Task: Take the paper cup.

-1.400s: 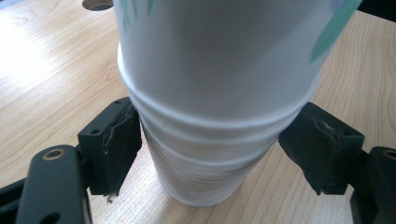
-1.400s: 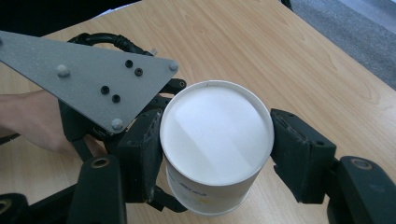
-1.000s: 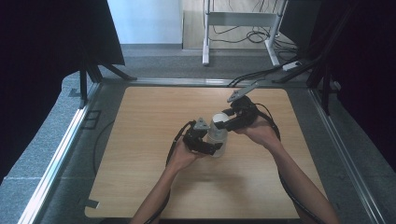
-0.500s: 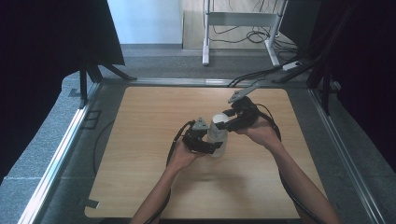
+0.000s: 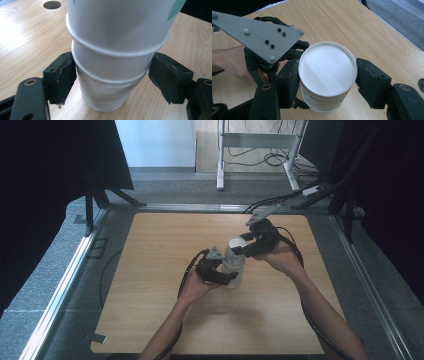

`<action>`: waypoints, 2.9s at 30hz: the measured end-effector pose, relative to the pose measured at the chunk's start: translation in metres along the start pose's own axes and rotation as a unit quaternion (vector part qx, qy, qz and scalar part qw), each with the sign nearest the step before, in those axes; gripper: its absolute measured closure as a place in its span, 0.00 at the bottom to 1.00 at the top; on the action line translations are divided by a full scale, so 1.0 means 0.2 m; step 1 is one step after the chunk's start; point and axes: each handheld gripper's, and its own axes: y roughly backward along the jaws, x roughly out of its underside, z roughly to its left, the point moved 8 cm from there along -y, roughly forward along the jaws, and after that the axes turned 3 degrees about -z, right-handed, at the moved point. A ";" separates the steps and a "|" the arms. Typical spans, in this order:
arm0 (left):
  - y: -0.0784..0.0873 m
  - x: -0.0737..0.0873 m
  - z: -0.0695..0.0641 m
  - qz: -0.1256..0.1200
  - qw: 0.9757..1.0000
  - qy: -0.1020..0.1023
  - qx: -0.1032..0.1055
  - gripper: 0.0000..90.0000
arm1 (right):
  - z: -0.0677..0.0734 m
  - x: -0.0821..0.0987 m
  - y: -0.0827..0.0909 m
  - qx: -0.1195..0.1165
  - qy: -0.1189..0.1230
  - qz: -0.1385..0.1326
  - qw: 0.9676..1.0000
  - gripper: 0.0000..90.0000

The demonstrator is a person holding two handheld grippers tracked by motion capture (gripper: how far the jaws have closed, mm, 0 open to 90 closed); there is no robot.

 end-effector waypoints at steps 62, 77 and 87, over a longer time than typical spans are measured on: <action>0.24 0.17 -0.24 0.013 0.998 -0.024 0.048 0.02 | 0.31 0.11 0.32 -0.040 0.040 -0.029 0.998 0.42; 0.22 0.22 -0.30 0.008 0.998 -0.026 0.065 0.03 | 0.35 0.27 0.18 -0.054 0.037 -0.031 0.997 0.42; 0.18 0.24 -0.36 0.003 0.996 -0.044 0.073 0.04 | 0.39 0.37 0.09 -0.067 0.037 -0.039 0.996 0.42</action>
